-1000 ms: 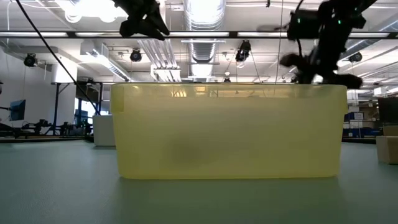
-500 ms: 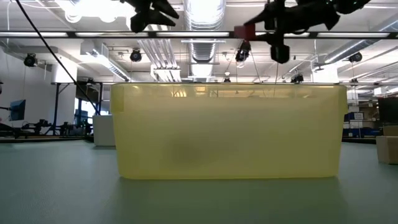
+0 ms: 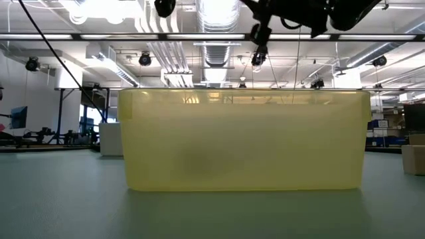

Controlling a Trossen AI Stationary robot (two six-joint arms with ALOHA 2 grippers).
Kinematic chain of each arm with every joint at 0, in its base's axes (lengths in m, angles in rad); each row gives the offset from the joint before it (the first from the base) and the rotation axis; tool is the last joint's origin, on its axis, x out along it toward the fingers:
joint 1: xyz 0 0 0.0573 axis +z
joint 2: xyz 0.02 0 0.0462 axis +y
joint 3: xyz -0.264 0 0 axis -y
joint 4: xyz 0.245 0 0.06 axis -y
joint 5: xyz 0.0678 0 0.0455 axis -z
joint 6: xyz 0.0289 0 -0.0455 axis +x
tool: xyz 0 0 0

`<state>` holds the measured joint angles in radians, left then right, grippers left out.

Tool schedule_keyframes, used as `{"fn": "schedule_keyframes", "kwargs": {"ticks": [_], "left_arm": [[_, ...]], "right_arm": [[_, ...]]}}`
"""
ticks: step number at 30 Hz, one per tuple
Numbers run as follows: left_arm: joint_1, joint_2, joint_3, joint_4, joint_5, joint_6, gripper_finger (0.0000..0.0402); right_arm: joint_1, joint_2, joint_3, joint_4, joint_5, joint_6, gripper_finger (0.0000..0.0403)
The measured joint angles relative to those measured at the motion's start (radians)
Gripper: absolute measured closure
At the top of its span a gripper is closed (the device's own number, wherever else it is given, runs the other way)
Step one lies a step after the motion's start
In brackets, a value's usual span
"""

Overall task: Sort & place blocks by color
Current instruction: Put the red triangular block into the white bin

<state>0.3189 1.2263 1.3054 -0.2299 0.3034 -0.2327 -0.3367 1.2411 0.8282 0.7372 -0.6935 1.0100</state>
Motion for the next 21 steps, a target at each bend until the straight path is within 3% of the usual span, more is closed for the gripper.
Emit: {"fn": "schedule_keyframes", "kwargs": {"ticks": [5,15,21], "left_arm": [[-0.031,0.0,-0.002,0.026,0.037,0.013,0.029],[-0.084,0.027,-0.003,0.144,0.063,0.011,0.029],[-0.097,0.036,-0.003,0.169,0.144,0.01,0.029]], "right_arm": [[0.021,0.081,0.043,0.181,-0.023,0.071,0.0281],[0.049,0.232,0.253,0.189,-0.16,0.072,0.0281],[0.049,0.302,0.349,0.188,-0.21,0.072,0.0281]]}}
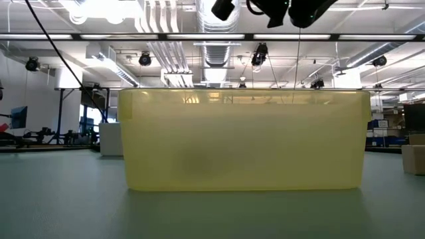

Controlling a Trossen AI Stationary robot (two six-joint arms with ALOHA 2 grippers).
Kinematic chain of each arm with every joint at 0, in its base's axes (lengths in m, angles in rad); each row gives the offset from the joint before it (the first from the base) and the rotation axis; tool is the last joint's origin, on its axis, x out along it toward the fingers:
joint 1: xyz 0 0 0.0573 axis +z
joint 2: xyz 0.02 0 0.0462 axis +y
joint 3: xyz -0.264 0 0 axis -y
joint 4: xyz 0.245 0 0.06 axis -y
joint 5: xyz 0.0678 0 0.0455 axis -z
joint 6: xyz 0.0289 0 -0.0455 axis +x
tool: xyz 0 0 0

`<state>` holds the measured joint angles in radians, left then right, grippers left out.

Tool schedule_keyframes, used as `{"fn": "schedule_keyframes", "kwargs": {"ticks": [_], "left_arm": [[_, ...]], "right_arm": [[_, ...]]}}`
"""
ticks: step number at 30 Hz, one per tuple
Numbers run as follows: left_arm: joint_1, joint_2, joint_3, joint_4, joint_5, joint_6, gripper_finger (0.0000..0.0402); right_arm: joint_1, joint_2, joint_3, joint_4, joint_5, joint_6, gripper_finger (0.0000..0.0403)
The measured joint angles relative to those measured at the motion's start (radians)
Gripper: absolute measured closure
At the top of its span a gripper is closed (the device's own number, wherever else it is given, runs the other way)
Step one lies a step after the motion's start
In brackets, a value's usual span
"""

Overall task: Sort & place blocks by color
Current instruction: Put the red triangular block into the white bin

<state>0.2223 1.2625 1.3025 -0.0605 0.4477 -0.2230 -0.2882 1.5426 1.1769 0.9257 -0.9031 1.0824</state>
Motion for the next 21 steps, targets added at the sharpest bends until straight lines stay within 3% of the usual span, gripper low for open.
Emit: {"fn": "schedule_keyframes", "kwargs": {"ticks": [8,16,21], "left_arm": [[-0.011,0.001,0.0,-0.001,0.006,0.038,0.0296],[-0.018,0.001,0.0,0.006,0.027,0.07,0.0372],[-0.017,0.0,0.0,0.004,0.029,0.078,0.0374]], "right_arm": [[0.0,0.044,0.043,-0.002,-0.018,0.018,0.0281],[0.0,0.044,0.039,0.002,-0.033,0.019,0.027],[0.0,0.044,0.039,0.002,-0.03,0.038,0.0264]]}}
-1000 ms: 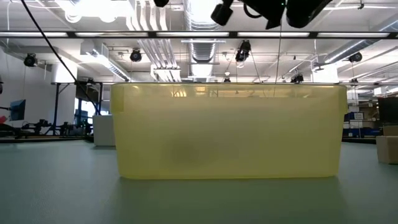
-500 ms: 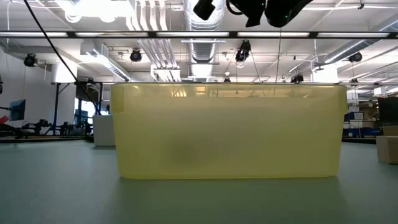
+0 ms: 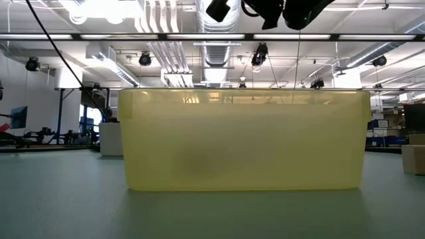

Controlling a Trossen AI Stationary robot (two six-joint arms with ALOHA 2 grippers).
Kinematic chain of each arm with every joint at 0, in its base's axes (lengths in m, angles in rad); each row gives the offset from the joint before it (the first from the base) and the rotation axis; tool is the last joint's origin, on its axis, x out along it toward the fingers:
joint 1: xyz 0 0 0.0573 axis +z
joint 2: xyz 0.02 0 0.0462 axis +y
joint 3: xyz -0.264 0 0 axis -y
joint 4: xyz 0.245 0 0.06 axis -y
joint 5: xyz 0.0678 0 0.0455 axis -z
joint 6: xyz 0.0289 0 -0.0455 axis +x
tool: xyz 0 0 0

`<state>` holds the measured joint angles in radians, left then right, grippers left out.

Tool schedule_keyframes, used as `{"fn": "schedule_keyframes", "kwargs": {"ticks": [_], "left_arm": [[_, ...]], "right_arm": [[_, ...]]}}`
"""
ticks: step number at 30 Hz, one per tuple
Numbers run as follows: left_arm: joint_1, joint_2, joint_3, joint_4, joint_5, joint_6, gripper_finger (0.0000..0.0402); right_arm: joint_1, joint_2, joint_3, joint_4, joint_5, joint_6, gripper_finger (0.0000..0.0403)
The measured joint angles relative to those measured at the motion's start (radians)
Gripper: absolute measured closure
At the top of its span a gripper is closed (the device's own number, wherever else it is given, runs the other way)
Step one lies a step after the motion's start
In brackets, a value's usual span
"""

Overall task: Sort & place blocks by color
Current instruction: Put the red triangular block into the white bin

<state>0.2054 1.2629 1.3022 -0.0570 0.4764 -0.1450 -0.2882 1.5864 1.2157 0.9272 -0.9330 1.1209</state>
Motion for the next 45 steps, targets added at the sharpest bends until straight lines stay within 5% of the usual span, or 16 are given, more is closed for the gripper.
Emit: {"fn": "schedule_keyframes", "kwargs": {"ticks": [12,22,36,45], "left_arm": [[0.003,0.001,-0.002,-0.008,-0.027,-0.032,0.0378],[0.023,-0.03,0.005,-0.177,-0.015,-0.034,0.0378],[0.116,-0.056,0.006,-0.618,-0.069,-0.032,0.0378],[0.208,0.041,0.006,-0.883,-0.205,-0.034,0.0378]], "right_arm": [[-0.023,0.002,-0.006,-0.012,0.006,0.035,0.0166],[-0.091,0.0,-0.006,-0.095,-0.044,0.137,0.0151],[-0.101,-0.012,-0.005,-0.484,-0.011,0.026,0.0168],[-0.096,-0.027,0.097,-1.074,0.144,-0.231,0.0168]]}}
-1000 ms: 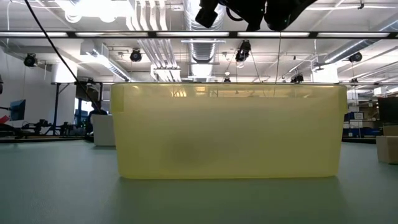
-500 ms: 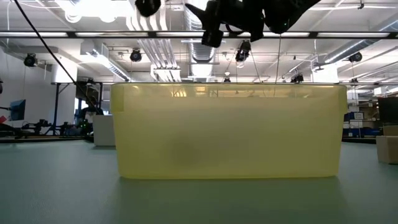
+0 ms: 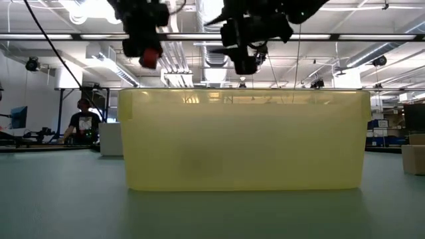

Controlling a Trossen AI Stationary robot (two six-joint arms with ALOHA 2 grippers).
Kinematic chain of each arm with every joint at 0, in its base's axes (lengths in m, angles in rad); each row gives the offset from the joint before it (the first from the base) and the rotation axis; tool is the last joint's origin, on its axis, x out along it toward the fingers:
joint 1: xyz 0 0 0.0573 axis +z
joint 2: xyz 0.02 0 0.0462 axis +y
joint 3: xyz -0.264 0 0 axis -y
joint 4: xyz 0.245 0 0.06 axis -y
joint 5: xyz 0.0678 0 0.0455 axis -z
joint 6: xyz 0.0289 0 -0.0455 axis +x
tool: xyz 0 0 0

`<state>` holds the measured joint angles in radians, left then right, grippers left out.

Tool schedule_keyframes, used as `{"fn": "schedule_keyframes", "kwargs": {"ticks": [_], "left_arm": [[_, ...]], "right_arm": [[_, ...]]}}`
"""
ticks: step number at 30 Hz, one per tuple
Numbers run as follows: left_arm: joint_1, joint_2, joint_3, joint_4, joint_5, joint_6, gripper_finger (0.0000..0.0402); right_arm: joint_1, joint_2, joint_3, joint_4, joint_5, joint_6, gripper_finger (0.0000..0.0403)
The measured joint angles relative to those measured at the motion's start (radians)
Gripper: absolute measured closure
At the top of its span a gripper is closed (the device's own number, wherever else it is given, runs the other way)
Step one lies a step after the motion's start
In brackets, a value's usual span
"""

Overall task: Sort & place blocks by color
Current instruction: Put the red triangular block into the white bin

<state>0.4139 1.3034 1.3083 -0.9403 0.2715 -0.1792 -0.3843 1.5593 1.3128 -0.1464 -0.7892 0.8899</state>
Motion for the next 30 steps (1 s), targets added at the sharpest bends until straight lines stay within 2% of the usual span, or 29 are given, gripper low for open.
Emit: {"fn": "schedule_keyframes", "kwargs": {"ticks": [5,9,12,16,22,30], "left_arm": [[0.071,0.09,0.0,-0.043,-0.055,0.0,0.0374],[0.133,0.181,0.008,-0.043,-0.076,-0.029,0.0376],[0.179,0.256,0.025,-0.036,-0.145,-0.069,0.0376],[0.222,0.333,0.035,0.036,-0.281,-0.043,0.0376],[0.265,0.391,0.024,0.215,-0.294,-0.046,0.0372],[0.267,0.41,-0.01,0.249,-0.311,-0.047,0.037]], "right_arm": [[0.015,0.0,0.126,-0.433,0.215,-0.201,0.0168],[0.025,0.0,0.2,-0.617,0.328,-0.281,0.0168],[0.03,-0.002,0.225,-0.627,0.345,-0.3,0.0168],[0.032,-0.002,0.236,-0.62,0.346,-0.303,0.0168],[0.036,-0.002,0.235,-0.623,0.368,-0.302,0.0168],[0.036,-0.002,0.235,-0.622,0.372,-0.299,0.0168]]}}
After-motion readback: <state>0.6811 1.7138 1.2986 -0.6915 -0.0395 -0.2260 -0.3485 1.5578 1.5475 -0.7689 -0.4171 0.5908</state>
